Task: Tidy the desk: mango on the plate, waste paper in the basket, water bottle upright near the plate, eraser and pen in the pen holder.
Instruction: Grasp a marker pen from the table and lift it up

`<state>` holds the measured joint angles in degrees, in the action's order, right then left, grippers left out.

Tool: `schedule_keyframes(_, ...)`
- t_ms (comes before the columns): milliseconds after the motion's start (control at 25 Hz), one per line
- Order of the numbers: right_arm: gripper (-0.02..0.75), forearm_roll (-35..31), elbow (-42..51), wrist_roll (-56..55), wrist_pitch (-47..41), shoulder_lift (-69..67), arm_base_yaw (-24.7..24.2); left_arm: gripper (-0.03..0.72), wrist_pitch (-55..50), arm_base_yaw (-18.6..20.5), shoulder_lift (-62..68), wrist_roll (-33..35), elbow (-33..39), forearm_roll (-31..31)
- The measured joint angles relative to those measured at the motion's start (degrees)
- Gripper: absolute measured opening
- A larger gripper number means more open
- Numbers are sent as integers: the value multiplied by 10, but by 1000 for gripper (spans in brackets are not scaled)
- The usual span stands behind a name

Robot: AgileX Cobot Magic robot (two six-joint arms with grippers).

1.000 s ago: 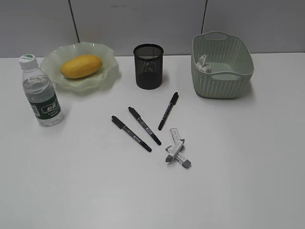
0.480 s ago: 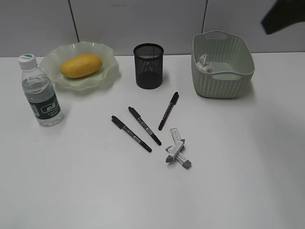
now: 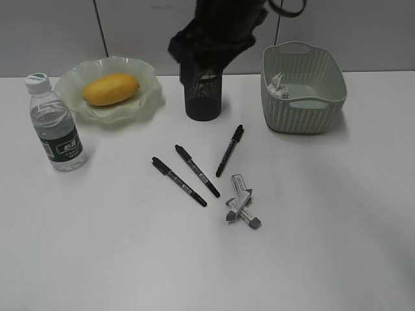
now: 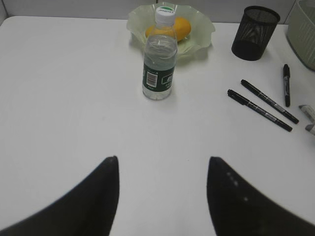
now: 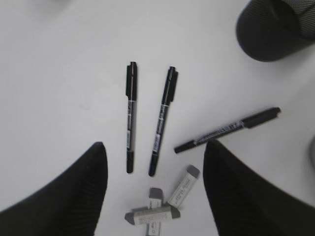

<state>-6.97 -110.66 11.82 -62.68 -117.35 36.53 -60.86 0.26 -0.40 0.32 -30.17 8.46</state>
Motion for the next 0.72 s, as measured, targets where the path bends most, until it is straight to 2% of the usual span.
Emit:
schedule_keyframes(160,489,-25,-87,-4,-16,-103,25,472,1,0,0,-3,1,0)
schedule_keyframes(280,489,-34,-128,-4,-16,-160,35,585,1,0,-1,-3,1,1)
schedule_keyframes(360,489,-37,-154,2,-16,-196,38,619,1,0,-1,-3,1,1)
schedule_keyframes(480,489,-37,-180,6,-11,-243,38,618,1,0,-1,-3,1,1)
schedule_keyframes(720,447,-39,-195,14,-3,-293,38,557,1,0,-1,-3,1,1)
